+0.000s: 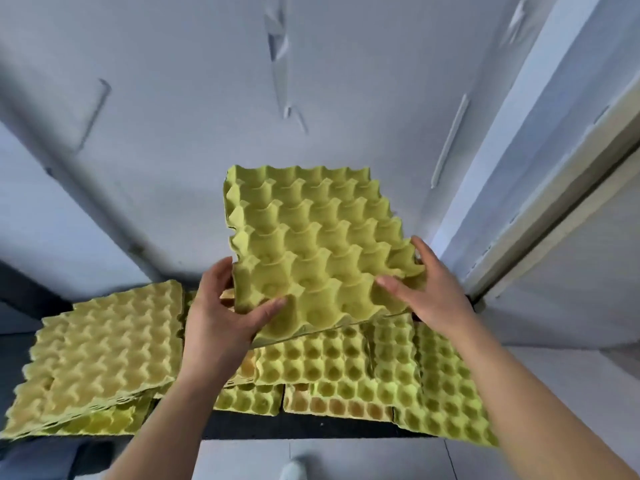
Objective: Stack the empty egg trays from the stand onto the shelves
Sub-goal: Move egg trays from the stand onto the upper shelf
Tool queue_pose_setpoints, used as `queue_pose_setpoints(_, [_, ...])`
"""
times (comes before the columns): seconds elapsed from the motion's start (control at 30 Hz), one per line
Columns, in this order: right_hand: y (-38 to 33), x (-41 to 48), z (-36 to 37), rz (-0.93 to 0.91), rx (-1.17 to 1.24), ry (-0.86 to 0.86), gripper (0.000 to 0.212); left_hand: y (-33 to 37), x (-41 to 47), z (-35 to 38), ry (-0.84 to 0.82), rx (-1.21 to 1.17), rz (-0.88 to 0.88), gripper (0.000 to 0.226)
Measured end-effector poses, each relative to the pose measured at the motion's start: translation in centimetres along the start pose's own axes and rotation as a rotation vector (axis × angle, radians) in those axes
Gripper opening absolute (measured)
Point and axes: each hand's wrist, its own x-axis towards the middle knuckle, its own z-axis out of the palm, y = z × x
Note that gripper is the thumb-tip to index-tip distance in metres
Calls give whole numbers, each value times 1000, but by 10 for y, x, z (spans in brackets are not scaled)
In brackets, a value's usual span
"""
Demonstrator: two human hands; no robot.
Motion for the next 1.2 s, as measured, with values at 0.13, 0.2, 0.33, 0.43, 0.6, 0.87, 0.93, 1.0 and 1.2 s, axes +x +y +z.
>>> queue_pose_setpoints(0.13, [-89, -5, 13, -196, -61, 3, 108, 10, -11, -77, 144, 8, 17, 98])
queue_pose_setpoints(0.2, [-135, -10, 23, -296, -76, 2, 107, 15, -16, -117, 221, -12, 28, 97])
queue_pose_setpoints(0.33, [-226, -30, 55, -459, -58, -8, 107, 18, -27, -202, 385, -43, 62, 81])
queue_pose_setpoints(0.43, [-293, -52, 91, -565, -34, -15, 106, 13, -38, -274, 502, -50, 92, 90])
queue_pose_setpoints(0.6, [-401, -99, 164, -691, 2, -25, 103, 4, -57, -404, 616, -30, 157, 85])
queue_pose_setpoints(0.87, [-539, -159, 286, -780, 72, -100, 104, -16, -71, -588, 666, -66, 214, 30])
queue_pose_setpoints(0.93, [-567, -169, 311, -792, 72, -130, 104, -23, -66, -622, 675, -36, 228, 38])
queue_pose_setpoints(1.0, [-594, -175, 334, -821, 64, -155, 102, -29, -58, -654, 707, 3, 204, 68])
queue_pose_setpoints(1.2, [-670, -180, 385, -887, 65, -175, 97, -40, -17, -745, 775, 30, 193, 82])
